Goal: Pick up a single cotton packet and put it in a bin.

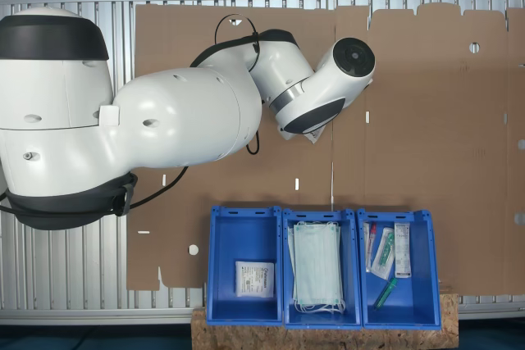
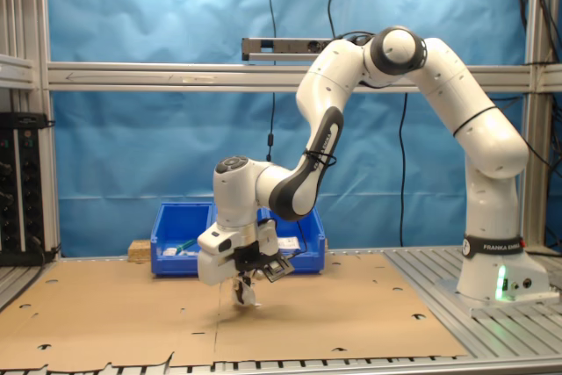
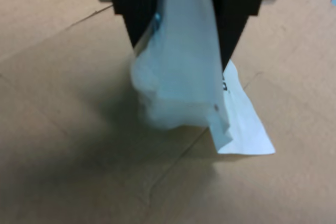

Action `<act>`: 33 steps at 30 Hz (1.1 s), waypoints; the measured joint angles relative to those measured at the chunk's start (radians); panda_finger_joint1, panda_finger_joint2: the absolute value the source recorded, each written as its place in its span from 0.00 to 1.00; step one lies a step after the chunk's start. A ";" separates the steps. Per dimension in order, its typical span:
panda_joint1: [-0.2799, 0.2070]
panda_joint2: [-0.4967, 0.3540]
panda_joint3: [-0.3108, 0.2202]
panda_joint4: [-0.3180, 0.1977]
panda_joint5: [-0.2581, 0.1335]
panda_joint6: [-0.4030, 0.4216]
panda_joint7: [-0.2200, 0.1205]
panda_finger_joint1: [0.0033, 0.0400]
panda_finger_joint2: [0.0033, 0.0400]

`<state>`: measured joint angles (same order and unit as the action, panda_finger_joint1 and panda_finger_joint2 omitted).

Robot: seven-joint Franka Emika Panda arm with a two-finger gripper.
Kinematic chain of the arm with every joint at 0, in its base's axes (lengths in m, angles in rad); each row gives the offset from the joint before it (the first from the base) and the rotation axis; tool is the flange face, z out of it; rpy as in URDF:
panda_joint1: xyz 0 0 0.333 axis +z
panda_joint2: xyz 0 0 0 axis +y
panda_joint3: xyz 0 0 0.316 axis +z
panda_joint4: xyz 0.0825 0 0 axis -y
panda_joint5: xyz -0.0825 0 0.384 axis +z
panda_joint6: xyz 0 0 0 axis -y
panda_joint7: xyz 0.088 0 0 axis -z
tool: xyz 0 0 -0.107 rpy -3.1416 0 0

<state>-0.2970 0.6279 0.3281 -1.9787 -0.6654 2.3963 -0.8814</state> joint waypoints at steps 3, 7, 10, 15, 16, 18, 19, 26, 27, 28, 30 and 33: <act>0.000 -0.007 0.004 0.000 0.000 0.000 0.000 0.07 0.07; 0.000 -0.029 0.009 -0.003 0.000 0.000 0.000 0.07 0.07; 0.000 -0.055 0.012 -0.005 0.001 0.000 0.000 0.07 0.07; 0.000 -0.111 0.016 -0.014 0.020 -0.005 0.000 0.07 0.07; 0.000 -0.122 0.016 -0.016 0.024 -0.007 0.000 0.07 0.07; 0.000 -0.157 0.018 -0.024 0.041 -0.012 0.000 0.07 0.07; 0.000 -0.168 0.019 -0.026 0.047 -0.015 0.000 0.07 0.07; 0.000 -0.244 0.020 -0.040 0.108 -0.055 0.000 0.07 0.07; 0.000 -0.255 0.020 -0.042 0.119 -0.063 0.000 0.07 0.07; 0.000 -0.266 0.020 -0.043 0.130 -0.071 0.000 0.07 0.07; 0.000 -0.288 0.019 -0.046 0.149 -0.088 0.000 0.07 0.07; 0.000 -0.320 0.015 -0.052 0.174 -0.108 0.000 0.07 0.07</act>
<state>-0.2970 0.3074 0.3429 -2.0303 -0.4917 2.2887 -0.8814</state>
